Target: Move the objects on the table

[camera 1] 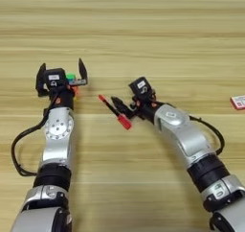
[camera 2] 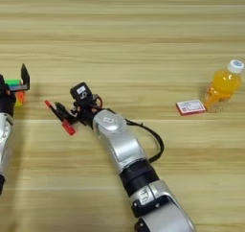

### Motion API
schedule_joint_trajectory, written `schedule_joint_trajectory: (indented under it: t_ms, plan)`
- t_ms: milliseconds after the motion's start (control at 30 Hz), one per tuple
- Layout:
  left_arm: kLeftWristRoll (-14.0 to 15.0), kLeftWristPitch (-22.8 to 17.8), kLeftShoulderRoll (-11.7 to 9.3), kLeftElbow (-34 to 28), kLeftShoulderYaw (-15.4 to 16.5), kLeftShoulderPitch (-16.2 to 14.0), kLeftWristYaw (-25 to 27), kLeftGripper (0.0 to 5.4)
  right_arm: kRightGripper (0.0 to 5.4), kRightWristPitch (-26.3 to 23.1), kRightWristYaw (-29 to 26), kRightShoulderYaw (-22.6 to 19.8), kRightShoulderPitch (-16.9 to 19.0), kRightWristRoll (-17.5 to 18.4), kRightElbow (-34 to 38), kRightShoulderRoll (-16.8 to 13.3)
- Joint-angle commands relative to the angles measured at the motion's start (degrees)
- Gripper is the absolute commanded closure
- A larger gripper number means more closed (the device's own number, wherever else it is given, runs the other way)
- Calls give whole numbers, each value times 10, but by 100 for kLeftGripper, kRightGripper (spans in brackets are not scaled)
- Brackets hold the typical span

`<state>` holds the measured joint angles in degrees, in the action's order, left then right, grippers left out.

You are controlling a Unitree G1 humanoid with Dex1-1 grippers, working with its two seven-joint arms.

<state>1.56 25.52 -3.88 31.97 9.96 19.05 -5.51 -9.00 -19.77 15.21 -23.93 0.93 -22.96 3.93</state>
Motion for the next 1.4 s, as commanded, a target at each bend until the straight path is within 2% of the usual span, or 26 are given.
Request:
schedule_joint_trajectory:
  t_ms: [33, 333, 400, 533, 1000, 1200, 1400]
  plan:
    - [-2, -10, 0, 4, -4, -1, 0, 0, 94, 21, 11, -19, -6, -8, -19, -16]
    - [-3, -14, -4, 5, -8, -1, 6, 0, 2, 51, 19, -38, -11, -19, -52, -36]
    - [-4, -15, -5, 6, -9, -1, 7, 0, 2, 63, 23, -36, -17, -33, -68, -47]
    - [-4, -16, -5, 7, -10, -2, 7, 0, 2, 76, 3, -35, -27, -35, -90, -57]
    - [-5, -17, -3, 4, -11, -3, 4, 0, 2, 84, -36, -11, -19, -47, -94, -62]
    - [-4, -16, -3, 5, -10, -3, 3, 0, 2, 84, -31, -9, -21, -52, -100, -64]
    - [-4, -16, -4, 5, -10, -3, 3, 0, 2, 104, -5, -12, -32, -72, -125, -68]
